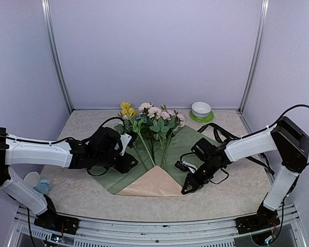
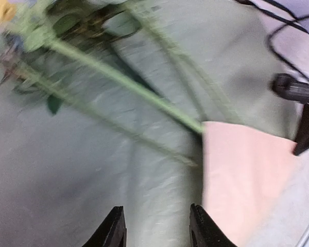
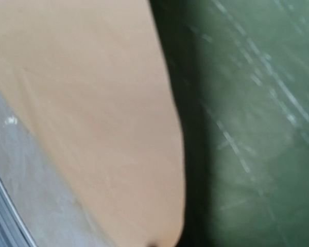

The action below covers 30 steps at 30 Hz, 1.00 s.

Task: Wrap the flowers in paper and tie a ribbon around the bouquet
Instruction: Press the fold line of the 1/4-folded wrapping paper.

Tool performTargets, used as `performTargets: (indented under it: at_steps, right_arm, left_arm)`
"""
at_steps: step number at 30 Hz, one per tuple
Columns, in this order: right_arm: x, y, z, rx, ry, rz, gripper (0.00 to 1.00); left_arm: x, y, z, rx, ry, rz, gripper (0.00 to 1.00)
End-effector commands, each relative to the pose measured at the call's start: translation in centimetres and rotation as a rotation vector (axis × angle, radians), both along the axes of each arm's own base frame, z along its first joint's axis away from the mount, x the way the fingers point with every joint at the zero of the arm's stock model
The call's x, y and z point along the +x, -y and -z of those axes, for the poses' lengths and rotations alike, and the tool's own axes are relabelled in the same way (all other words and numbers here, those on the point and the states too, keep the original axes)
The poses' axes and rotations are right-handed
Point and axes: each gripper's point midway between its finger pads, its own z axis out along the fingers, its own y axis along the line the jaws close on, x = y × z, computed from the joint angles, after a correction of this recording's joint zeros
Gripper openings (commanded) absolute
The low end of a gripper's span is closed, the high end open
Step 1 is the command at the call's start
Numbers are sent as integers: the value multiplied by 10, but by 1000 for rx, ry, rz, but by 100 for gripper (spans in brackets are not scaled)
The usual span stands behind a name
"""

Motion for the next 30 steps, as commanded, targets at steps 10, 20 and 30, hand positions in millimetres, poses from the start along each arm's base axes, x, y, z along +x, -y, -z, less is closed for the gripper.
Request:
performTargets:
  at_steps: [10, 20, 30]
  right_arm:
    - [1, 11, 17, -79, -17, -1, 0]
    - [4, 15, 19, -110, 1, 9, 0]
    - [1, 15, 20, -123, 10, -6, 0]
  left_arm:
    - [-88, 31, 89, 367, -288, 221, 24]
    - [-125, -45, 118, 465, -469, -35, 22]
    - [-95, -45, 40, 450, -214, -170, 23]
